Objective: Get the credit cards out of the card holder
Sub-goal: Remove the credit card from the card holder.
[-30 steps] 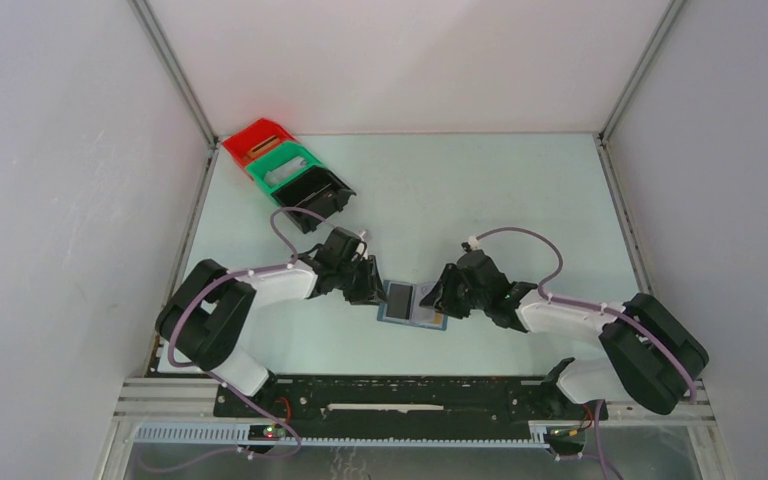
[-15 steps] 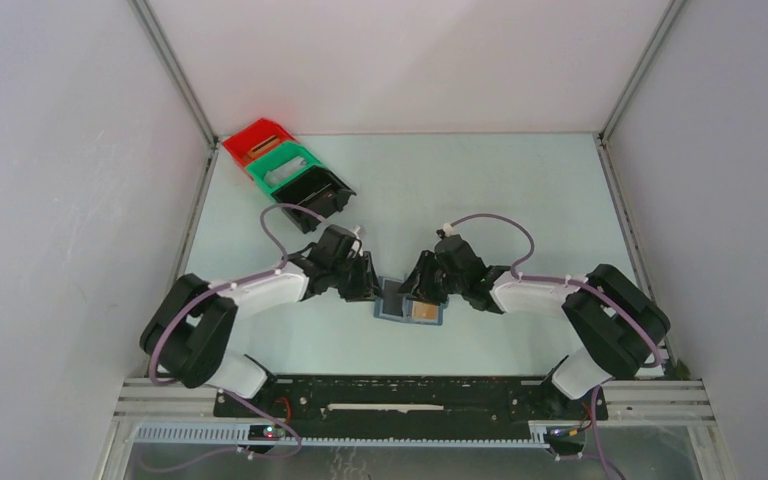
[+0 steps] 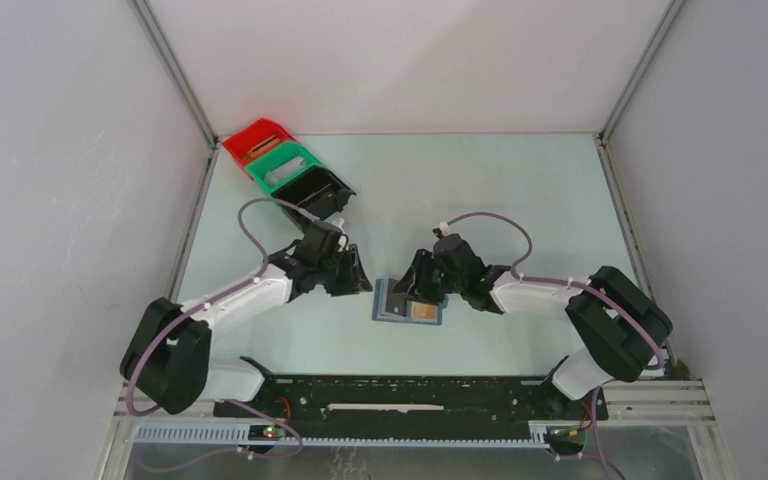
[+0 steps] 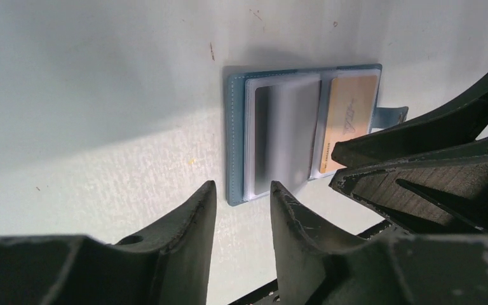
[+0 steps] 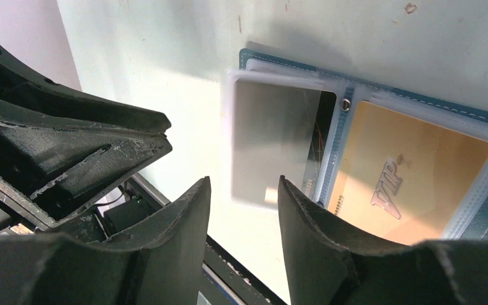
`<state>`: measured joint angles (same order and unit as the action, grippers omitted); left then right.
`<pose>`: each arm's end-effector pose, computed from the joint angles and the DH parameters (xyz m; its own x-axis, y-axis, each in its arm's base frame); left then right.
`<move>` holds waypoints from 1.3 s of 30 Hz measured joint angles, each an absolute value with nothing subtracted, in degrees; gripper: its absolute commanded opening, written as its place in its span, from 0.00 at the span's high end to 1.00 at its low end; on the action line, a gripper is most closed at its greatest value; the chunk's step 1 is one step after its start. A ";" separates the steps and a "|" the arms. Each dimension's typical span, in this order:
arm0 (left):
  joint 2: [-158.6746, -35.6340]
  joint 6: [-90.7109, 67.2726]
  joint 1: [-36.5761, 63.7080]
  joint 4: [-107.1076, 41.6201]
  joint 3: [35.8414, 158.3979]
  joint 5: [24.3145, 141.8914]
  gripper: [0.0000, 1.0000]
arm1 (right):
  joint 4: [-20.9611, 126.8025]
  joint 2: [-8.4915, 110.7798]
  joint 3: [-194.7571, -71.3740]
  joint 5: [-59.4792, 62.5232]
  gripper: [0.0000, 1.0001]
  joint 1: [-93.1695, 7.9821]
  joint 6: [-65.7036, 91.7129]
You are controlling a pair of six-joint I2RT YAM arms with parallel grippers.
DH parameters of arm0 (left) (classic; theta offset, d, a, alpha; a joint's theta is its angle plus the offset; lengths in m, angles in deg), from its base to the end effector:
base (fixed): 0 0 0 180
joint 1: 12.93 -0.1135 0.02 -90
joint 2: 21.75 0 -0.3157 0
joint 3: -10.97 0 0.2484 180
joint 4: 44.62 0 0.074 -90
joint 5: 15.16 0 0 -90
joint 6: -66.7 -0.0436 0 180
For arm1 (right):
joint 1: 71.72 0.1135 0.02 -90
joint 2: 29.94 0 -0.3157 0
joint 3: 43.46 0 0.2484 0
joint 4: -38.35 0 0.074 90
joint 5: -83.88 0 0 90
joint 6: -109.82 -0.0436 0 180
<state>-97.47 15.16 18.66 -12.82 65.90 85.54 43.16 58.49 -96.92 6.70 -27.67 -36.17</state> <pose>0.2047 -0.1354 0.2385 -0.9097 -0.1580 -0.3840 0.0575 0.8679 -0.4933 0.2121 0.2186 0.2122 -0.9208 0.2338 -0.3122 -0.0665 0.6944 0.7165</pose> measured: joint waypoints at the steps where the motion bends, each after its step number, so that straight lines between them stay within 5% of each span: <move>1: -97.25 15.09 18.66 -12.60 65.97 85.52 0.55 | 43.16 58.44 -97.05 6.72 0.47 -27.67 -36.15; 7: -95.44 14.46 18.66 -11.55 66.80 85.52 0.53 | 43.51 56.72 -97.20 6.79 0.48 -27.65 -36.01; 17: -98.41 14.66 18.66 -17.95 67.10 93.98 0.56 | 44.10 55.75 -96.74 6.09 0.64 -29.64 -36.54; 39: -113.27 19.86 18.66 -28.33 67.06 99.16 0.66 | 36.88 65.15 -93.53 10.59 0.74 -32.74 -41.26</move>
<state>-113.27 19.86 18.66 -28.33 67.06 99.16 36.88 65.15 -93.53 10.59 -32.74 -41.26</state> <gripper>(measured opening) 0.340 0.288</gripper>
